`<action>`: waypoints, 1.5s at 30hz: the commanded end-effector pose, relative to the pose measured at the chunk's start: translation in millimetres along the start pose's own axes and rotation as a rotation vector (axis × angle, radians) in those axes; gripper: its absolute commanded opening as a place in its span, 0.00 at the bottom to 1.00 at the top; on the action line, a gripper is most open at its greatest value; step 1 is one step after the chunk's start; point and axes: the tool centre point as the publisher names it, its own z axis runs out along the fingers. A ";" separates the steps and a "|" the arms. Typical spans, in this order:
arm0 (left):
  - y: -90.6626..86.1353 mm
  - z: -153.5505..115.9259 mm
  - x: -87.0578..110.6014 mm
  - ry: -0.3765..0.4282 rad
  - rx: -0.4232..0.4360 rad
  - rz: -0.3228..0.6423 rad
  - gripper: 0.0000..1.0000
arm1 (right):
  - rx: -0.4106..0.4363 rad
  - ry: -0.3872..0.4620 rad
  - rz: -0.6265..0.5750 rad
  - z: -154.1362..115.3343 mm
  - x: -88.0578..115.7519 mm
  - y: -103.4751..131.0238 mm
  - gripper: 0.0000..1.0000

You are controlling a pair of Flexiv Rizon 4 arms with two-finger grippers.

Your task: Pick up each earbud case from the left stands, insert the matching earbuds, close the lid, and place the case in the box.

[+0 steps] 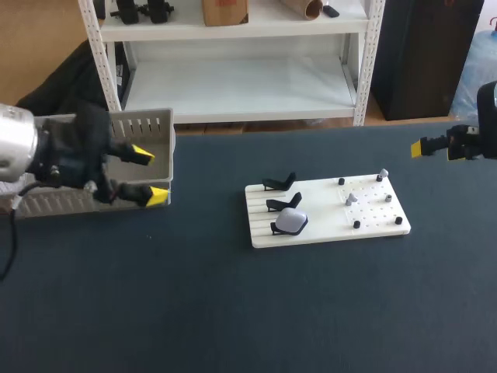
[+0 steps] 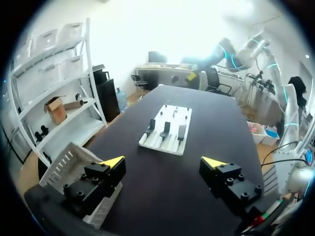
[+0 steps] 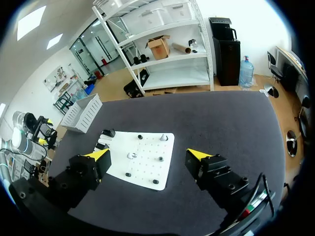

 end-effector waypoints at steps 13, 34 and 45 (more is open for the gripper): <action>-45.9 109.2 -20.1 -0.115 0.057 0.151 1.00 | -0.001 0.000 -0.001 -0.1 0.0 -0.3 1.00; -57.1 137.8 -19.2 -0.134 0.157 0.236 1.00 | -0.001 0.000 -0.001 -0.1 0.0 -0.3 1.00; -54.1 174.5 -14.2 -0.136 0.156 0.178 1.00 | -0.001 0.000 -0.001 -0.1 0.0 -0.3 1.00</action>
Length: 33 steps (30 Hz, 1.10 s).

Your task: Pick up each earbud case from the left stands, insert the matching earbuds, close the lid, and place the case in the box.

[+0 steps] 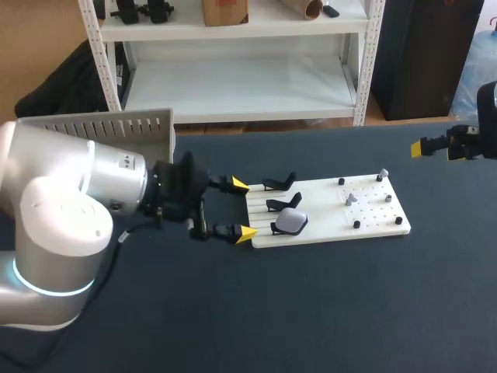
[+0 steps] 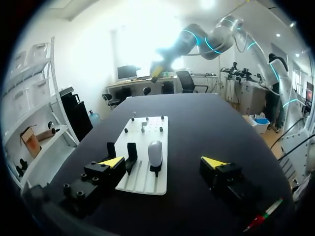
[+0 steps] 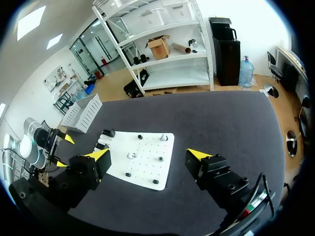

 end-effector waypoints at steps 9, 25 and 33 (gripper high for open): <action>5.7 42.6 6.5 0.005 0.008 -0.018 1.00 | -0.001 0.000 -0.001 -0.1 0.1 -0.4 1.00; 11.7 69.6 9.1 0.015 0.042 -0.038 0.89 | -0.001 0.000 -0.001 -0.1 0.1 -0.4 1.00; 16.3 86.0 20.0 0.032 0.066 -0.060 0.81 | -0.001 0.000 -0.001 -0.1 0.1 -0.4 1.00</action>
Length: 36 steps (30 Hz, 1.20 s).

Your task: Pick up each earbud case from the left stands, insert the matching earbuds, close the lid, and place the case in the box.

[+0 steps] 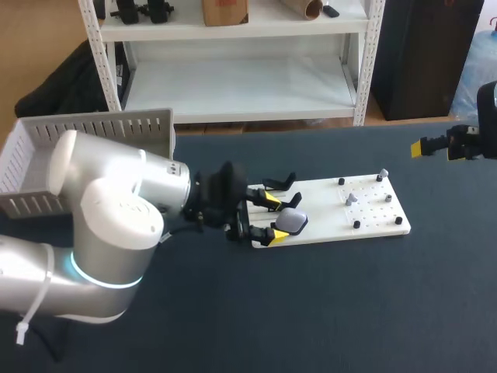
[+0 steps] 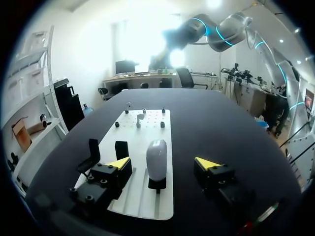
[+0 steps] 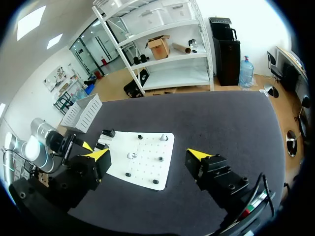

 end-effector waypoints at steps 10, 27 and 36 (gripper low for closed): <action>12.4 18.2 7.5 0.002 0.026 -0.025 0.75 | -0.001 0.000 -0.001 -0.1 0.1 -0.4 1.00; 6.3 20.0 9.9 -0.023 0.040 -0.040 0.56 | -0.001 0.000 -0.001 -0.1 0.1 -0.4 1.00; 5.4 21.7 11.1 -0.042 0.052 -0.047 0.47 | -0.001 0.000 -0.001 -0.1 0.1 -0.4 1.00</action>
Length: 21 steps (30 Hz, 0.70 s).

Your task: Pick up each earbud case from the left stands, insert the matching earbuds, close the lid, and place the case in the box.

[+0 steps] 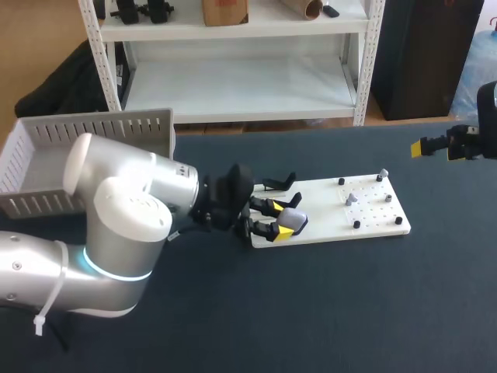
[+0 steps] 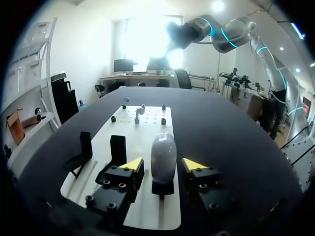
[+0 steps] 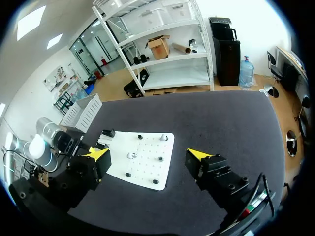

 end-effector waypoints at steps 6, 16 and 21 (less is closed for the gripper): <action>0.4 2.4 1.9 -0.023 0.008 0.002 0.45 | -0.001 0.000 -0.001 -0.1 0.1 -0.4 1.00; -0.4 2.8 1.9 -0.035 0.012 -0.002 0.44 | -0.001 0.000 -0.001 -0.1 0.1 -0.4 1.00; -0.3 2.8 2.5 -0.037 0.014 -0.003 0.43 | -0.001 0.000 -0.001 -0.1 0.1 -0.4 1.00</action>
